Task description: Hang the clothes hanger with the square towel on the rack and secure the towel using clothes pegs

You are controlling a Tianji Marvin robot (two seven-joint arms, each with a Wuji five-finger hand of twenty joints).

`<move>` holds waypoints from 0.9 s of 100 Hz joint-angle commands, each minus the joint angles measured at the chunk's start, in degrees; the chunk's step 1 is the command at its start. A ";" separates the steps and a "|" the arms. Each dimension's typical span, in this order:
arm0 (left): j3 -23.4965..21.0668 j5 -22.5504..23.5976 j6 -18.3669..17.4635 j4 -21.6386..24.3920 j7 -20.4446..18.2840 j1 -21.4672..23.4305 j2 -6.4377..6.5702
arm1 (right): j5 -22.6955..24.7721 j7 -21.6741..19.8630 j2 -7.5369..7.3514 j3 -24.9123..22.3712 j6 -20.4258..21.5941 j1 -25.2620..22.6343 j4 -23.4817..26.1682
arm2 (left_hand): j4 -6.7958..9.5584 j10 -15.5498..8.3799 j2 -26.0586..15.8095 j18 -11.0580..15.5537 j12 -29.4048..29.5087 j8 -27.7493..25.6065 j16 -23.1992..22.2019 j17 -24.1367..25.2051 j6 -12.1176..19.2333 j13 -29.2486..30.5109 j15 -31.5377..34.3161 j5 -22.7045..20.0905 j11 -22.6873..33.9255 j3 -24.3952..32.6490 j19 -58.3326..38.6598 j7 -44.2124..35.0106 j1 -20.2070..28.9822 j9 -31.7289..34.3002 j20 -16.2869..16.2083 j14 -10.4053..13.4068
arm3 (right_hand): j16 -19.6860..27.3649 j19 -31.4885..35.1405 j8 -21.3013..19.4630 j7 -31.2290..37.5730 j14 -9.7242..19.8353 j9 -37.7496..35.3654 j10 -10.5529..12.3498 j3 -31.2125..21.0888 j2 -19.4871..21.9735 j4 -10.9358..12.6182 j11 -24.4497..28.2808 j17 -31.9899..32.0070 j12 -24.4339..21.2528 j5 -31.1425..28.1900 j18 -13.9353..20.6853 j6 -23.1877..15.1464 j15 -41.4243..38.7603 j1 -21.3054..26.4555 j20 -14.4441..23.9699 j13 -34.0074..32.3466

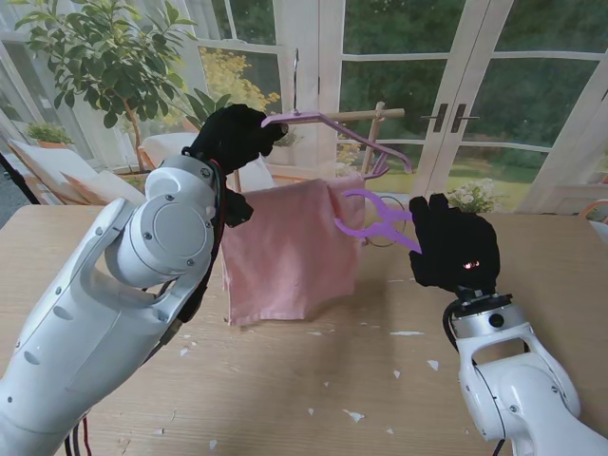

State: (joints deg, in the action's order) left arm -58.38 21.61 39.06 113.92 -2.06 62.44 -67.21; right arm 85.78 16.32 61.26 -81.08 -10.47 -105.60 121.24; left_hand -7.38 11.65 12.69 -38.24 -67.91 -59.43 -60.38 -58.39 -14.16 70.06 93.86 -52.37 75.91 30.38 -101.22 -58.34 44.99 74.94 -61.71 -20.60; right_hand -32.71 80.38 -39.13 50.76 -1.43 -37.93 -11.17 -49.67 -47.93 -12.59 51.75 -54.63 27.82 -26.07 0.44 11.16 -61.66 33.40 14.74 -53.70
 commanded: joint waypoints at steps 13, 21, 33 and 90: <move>0.45 -0.03 -0.51 0.30 -1.06 -0.26 -0.35 | 1.78 -3.09 0.03 1.58 -0.87 3.69 0.00 | 1.83 -2.08 -2.65 1.30 0.66 -0.19 0.71 -2.39 -2.11 2.29 4.50 -1.65 1.54 -1.49 -13.30 -0.50 0.05 2.54 0.83 2.05 | -1.10 0.60 -1.92 10.36 -4.03 -7.34 4.81 -14.58 6.54 3.18 6.64 -0.70 4.34 -4.26 5.26 -8.36 -2.42 11.50 24.19 -2.91; 0.47 0.03 -0.83 0.26 -1.14 -0.27 -0.31 | 3.50 -4.92 -0.07 2.15 -1.67 5.08 -0.38 | 1.85 -2.10 -2.67 1.47 0.74 -0.17 0.81 -2.38 -2.11 2.28 4.58 -1.64 1.60 -1.56 -13.48 -0.51 0.06 2.53 1.03 2.11 | -1.17 0.62 -1.95 10.27 -4.03 -7.20 4.77 -14.59 6.62 3.22 6.61 -0.70 4.41 -4.15 5.31 -8.26 -2.45 11.56 24.23 -2.82; 0.38 0.00 -1.48 0.16 -1.30 -0.24 -0.24 | 5.80 -8.35 -0.22 2.90 -2.27 7.05 -1.00 | 1.87 -2.07 -2.59 1.56 0.78 -0.15 0.86 -2.38 -2.19 2.28 4.61 -1.71 1.64 -1.55 -13.57 -0.51 0.12 2.53 1.15 2.15 | -1.26 0.59 -2.08 10.14 -4.03 -7.06 4.75 -14.53 6.61 3.28 6.61 -0.67 4.54 -4.03 5.52 -8.28 -2.49 11.58 24.26 -2.69; 0.68 -0.14 -2.33 0.36 -1.48 -0.20 -0.19 | 16.09 -20.00 -0.08 6.51 -4.05 12.22 -0.94 | 1.89 -2.18 -2.60 1.93 0.97 -0.12 1.07 -2.37 -2.17 2.27 4.72 -1.74 1.76 -1.59 -13.89 -0.55 0.12 2.51 1.70 2.30 | -2.32 1.29 -2.29 9.78 -4.13 -7.07 4.36 -13.92 7.51 3.77 6.48 -1.29 4.86 -4.15 6.28 -7.96 -3.45 12.14 25.09 -2.67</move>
State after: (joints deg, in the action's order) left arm -57.76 21.61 37.02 113.70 -2.89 62.41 -67.13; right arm 101.56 -3.26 60.74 -75.05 -14.86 -93.91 119.83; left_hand -7.38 11.47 12.69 -37.60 -67.29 -59.43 -60.01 -58.44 -14.17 70.07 94.35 -52.37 75.91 30.36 -102.07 -58.34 45.00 74.95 -60.25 -20.02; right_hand -33.89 81.25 -39.13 50.81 -1.09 -37.95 -11.17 -49.67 -47.93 -12.59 51.71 -55.23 28.10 -26.08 0.56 10.70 -62.36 33.40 14.74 -54.30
